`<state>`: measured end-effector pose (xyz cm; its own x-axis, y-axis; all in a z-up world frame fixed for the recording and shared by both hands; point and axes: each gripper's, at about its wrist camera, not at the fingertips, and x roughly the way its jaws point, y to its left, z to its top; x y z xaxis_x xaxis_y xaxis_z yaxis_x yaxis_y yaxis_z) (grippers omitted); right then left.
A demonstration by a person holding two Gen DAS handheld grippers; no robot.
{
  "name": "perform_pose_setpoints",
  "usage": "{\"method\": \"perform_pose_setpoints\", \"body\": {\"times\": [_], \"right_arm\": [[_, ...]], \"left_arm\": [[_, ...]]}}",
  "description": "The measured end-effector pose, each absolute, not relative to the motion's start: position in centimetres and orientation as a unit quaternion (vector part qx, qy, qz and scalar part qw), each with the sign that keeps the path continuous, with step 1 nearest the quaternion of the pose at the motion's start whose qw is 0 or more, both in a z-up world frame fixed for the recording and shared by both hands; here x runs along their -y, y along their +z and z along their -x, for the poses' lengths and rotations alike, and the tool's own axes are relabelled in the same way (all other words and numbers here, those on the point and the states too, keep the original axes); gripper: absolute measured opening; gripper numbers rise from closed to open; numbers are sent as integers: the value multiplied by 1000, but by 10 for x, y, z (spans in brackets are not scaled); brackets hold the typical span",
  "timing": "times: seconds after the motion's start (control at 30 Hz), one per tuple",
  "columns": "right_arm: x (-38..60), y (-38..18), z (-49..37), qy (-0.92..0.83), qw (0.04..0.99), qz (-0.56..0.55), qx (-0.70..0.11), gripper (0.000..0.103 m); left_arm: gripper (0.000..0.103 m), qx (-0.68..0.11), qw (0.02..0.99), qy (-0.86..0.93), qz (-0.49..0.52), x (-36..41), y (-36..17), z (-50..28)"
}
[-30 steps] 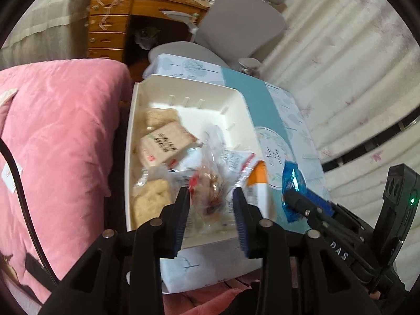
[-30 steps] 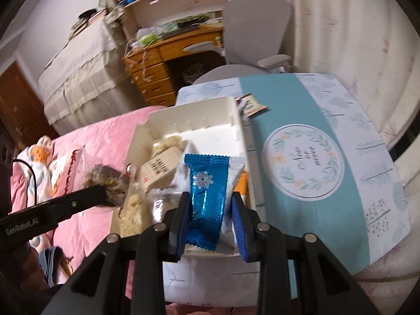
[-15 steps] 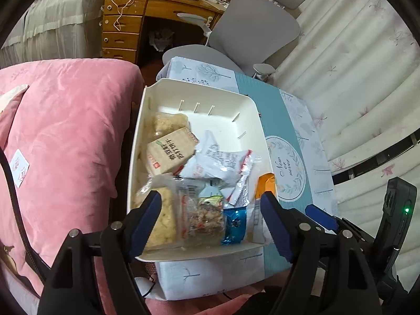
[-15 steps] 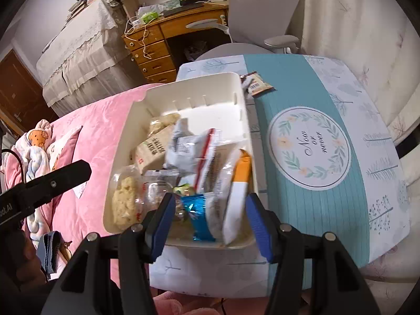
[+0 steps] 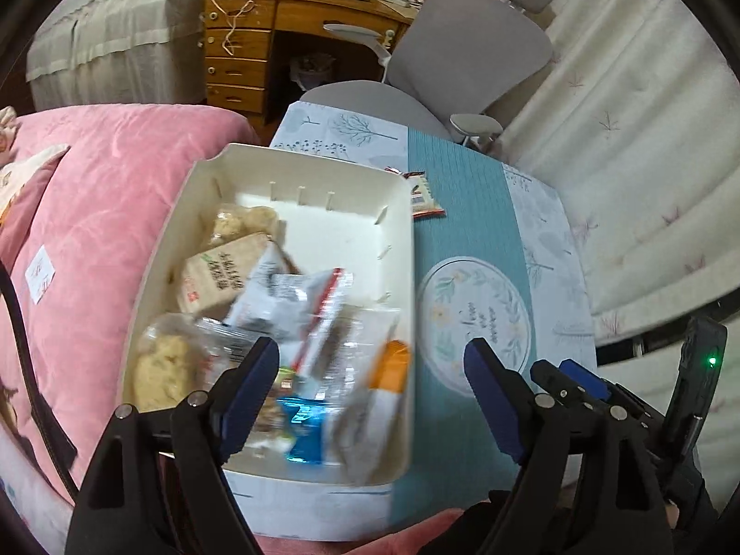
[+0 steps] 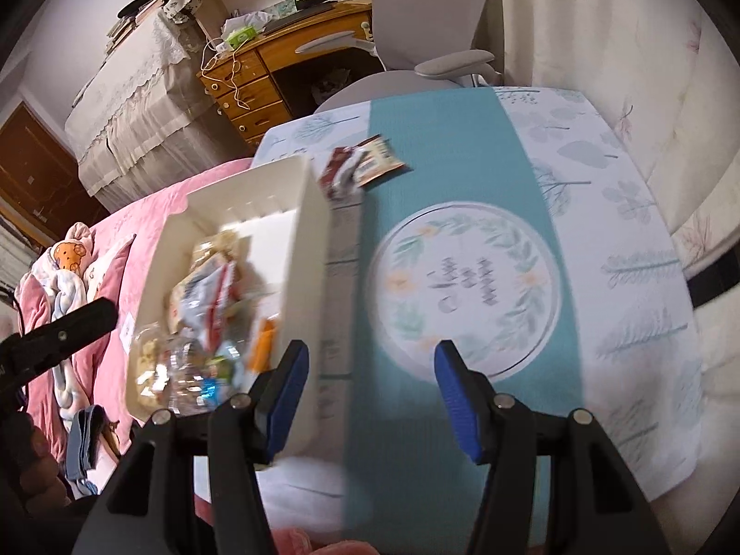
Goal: Organize snacks
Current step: 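Move both tools back over the red wrapper and white-red biscuit packet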
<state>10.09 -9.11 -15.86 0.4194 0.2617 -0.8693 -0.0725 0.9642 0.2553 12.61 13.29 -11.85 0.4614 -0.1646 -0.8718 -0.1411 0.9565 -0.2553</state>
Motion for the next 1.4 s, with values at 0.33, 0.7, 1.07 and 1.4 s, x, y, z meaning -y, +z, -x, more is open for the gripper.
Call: {"method": "perform_pose_setpoints", "body": {"times": [0.33,0.7,1.07,1.4], "right_arm": [[162,-179,-144,137,824,-80,-545,57],[175,-188,-183,169,824,-78,-535,57],[158,-195,-239,183,840,-73,-505,57],[120,-228,-305,199,841,-59,-500,57]], "left_arm": [[82,-552,821,12,148,-48,-140,-134],[82,-565,816,-19,123,-8,-122,-202],[82,-603,793,3,84,-33,-140,-316],[82,-653,757,13,33,-64,-188,-411]]}}
